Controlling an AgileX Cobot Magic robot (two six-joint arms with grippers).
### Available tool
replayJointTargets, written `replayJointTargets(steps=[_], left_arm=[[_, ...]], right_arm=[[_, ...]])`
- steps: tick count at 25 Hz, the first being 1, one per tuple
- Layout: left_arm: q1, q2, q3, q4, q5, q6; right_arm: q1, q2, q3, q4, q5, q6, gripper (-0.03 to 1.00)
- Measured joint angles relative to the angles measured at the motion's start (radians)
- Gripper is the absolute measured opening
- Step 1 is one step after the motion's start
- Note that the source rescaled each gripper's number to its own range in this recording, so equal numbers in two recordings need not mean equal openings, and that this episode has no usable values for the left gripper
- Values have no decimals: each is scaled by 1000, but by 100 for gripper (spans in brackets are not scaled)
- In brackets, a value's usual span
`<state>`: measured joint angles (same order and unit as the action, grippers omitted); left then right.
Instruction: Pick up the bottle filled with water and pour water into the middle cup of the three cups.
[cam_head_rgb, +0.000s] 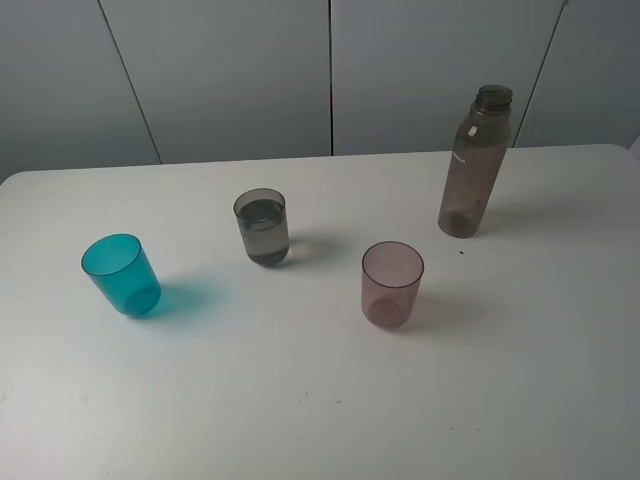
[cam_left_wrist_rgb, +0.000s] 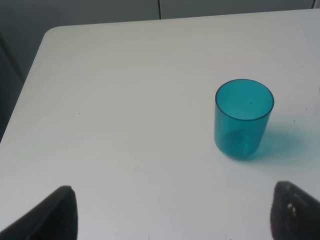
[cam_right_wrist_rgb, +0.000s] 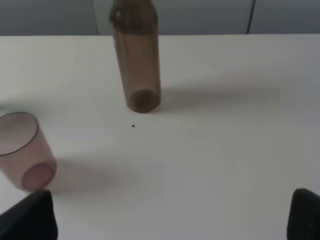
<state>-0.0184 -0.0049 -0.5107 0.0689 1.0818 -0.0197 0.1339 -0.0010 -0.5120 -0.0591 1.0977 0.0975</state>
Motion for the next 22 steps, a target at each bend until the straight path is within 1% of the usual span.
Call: replayJointTargets(steps=[4, 6, 22], left_arm=[[0, 0, 0, 0, 0, 0], [0, 0, 0, 0, 0, 0], [0, 0, 0, 2, 0, 0]], right_arm=[[-111, 0, 0, 6, 0, -28, 99], [-143, 0, 0, 17, 0, -31, 99], [-153, 0, 0, 38, 0, -37, 99]])
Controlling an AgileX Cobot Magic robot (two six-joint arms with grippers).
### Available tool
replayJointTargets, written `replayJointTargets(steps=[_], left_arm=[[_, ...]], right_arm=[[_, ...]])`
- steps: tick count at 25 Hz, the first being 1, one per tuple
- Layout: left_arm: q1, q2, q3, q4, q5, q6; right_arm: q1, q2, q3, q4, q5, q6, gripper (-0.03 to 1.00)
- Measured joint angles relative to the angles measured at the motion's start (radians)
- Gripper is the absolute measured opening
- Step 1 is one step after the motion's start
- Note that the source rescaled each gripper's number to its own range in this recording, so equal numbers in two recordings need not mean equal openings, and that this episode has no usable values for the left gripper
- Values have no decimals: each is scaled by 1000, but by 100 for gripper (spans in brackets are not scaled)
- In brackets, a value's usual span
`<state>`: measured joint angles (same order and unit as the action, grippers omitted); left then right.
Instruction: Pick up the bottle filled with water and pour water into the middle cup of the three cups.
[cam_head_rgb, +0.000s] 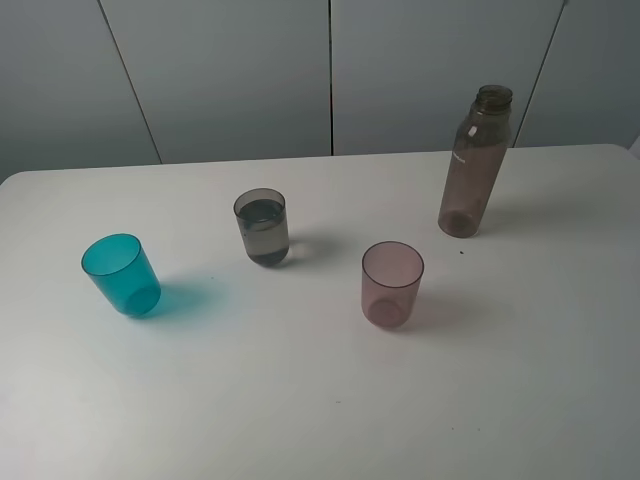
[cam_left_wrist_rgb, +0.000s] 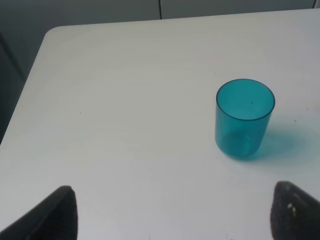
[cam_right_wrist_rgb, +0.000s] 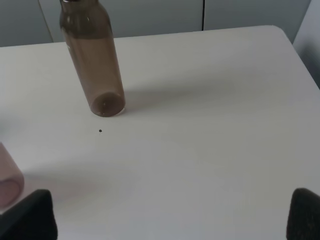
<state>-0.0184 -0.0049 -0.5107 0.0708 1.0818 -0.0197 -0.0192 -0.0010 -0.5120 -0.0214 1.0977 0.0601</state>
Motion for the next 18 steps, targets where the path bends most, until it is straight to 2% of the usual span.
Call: replayJointTargets(steps=[18], left_arm=[[0, 0, 0, 0, 0, 3]], right_arm=[[0, 0, 0, 6, -2, -2, 99]])
